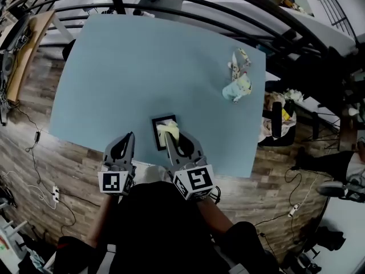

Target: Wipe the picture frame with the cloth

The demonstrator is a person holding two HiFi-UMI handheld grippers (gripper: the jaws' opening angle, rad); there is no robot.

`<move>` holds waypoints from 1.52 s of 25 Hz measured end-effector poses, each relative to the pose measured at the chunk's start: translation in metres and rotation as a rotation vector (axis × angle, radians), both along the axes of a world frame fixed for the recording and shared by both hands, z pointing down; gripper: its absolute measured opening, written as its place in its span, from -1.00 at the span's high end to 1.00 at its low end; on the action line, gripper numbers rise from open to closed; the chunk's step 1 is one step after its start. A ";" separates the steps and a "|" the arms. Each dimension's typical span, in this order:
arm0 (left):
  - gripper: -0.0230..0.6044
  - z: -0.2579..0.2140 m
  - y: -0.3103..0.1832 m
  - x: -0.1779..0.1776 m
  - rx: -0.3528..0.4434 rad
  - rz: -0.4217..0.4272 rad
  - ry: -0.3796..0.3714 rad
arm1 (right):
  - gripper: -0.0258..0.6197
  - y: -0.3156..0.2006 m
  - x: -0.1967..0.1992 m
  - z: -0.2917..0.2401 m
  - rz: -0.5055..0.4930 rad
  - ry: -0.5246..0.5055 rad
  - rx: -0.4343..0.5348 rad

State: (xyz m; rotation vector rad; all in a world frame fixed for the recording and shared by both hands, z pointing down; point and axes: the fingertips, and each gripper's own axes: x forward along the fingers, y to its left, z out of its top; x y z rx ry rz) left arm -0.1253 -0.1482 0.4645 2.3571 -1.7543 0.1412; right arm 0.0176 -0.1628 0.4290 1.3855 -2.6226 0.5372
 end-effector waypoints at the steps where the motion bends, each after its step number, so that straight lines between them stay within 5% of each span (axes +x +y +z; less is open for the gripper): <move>1: 0.94 0.002 -0.003 0.000 -0.002 -0.005 -0.001 | 0.74 -0.004 0.000 0.003 -0.004 0.001 -0.007; 13: 0.94 0.026 -0.034 -0.003 -0.058 -0.061 -0.002 | 0.74 -0.036 -0.021 0.046 -0.067 -0.003 -0.104; 38: 0.94 0.019 -0.061 -0.017 -0.028 -0.148 -0.003 | 0.74 -0.050 -0.047 0.180 -0.133 0.134 -0.369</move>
